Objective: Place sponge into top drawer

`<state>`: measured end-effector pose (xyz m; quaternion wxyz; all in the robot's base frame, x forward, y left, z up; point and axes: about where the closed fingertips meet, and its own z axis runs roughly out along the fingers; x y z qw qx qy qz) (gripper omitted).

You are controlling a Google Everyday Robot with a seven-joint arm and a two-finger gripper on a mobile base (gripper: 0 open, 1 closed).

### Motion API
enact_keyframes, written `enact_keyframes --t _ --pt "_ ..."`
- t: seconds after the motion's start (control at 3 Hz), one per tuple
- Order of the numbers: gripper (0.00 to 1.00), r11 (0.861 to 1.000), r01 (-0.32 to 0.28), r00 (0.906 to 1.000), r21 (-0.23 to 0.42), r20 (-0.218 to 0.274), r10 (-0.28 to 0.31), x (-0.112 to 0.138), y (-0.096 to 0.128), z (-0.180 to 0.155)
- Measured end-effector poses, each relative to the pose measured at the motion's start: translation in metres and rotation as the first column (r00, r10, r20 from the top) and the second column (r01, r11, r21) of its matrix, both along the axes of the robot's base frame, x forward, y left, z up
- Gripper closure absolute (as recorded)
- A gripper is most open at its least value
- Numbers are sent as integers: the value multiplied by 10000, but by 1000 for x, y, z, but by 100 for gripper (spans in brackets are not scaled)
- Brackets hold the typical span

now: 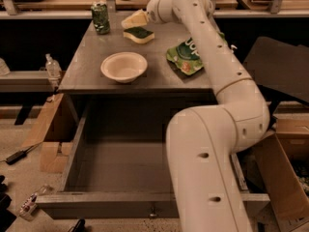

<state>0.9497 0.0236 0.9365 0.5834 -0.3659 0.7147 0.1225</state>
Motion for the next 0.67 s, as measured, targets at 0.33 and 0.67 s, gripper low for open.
enact_keyframes --t 0.33,0.67 --pt "0 9999 119 9998 79 -165 -117 13 19 -13" --pt "0 9971 659 9961 -389 -567 -681 21 19 -27"
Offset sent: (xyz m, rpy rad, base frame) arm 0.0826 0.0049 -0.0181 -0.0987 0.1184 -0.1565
